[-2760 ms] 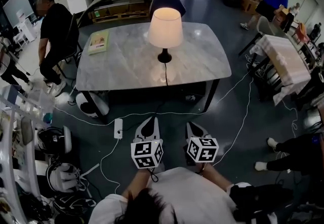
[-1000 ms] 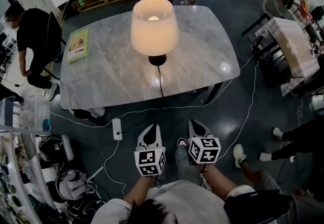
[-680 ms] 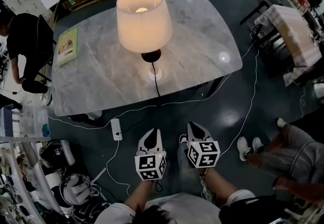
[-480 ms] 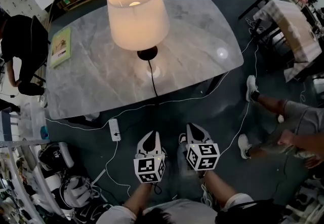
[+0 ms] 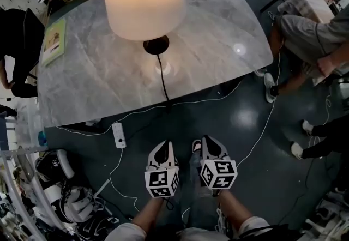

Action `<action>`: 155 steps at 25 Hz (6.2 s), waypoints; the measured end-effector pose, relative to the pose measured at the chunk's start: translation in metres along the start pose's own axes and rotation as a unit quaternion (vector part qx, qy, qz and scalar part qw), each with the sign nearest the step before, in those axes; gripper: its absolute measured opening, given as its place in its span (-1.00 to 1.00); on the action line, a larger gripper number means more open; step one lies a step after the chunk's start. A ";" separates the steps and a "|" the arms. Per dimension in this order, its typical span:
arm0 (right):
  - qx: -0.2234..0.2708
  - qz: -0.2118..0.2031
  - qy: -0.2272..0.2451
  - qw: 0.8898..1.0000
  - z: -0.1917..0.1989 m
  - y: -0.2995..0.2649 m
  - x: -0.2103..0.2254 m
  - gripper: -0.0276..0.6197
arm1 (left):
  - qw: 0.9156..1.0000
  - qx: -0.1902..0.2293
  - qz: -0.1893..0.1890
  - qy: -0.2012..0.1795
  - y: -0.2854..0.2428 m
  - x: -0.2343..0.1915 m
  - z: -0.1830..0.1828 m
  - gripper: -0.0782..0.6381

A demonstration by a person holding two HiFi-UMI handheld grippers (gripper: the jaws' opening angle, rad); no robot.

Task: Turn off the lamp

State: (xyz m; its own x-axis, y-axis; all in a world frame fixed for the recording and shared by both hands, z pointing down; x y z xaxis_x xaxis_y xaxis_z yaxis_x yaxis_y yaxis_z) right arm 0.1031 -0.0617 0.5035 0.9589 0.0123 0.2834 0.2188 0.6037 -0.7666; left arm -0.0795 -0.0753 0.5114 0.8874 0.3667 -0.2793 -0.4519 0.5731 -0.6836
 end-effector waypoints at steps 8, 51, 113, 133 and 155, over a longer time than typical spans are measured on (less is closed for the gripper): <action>-0.009 0.000 -0.003 1.000 0.030 -0.053 0.022 -0.92 | 1.000 -0.009 -0.008 -0.003 -0.043 -0.014 0.035 -0.76; -0.028 0.000 -0.024 0.999 0.084 -0.135 0.057 -0.92 | 0.999 0.007 -0.044 0.008 -0.141 -0.062 0.077 -0.75; -0.058 -0.002 -0.041 0.997 0.090 -0.154 0.073 -0.92 | 0.996 0.032 -0.076 -0.036 -0.198 -0.072 0.014 -0.47; -0.060 0.000 -0.039 0.997 0.092 -0.153 0.073 -0.92 | 0.995 0.033 -0.086 -0.037 -0.195 -0.071 0.016 -0.52; -0.063 -0.001 -0.040 0.997 0.094 -0.158 0.073 -0.92 | 0.996 0.038 -0.063 -0.040 -0.196 -0.070 0.017 -0.57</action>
State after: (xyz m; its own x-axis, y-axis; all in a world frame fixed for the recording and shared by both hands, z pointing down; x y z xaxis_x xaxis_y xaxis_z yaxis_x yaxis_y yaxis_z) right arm 0.1212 -0.0816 0.6993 0.9418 0.0786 0.3268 0.2469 0.4981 -0.8312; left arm -0.0548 -0.2010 0.6766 0.9290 0.3433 -0.1382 -0.3456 0.6714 -0.6556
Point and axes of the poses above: the fingertips, and each gripper's own axes: y backward along the fingers, x to its right, z out of its underside, the point moved 8 cm from there along y, backward along the fingers, and after that the axes turned 12 degrees about -x, right-handed, at the moved point
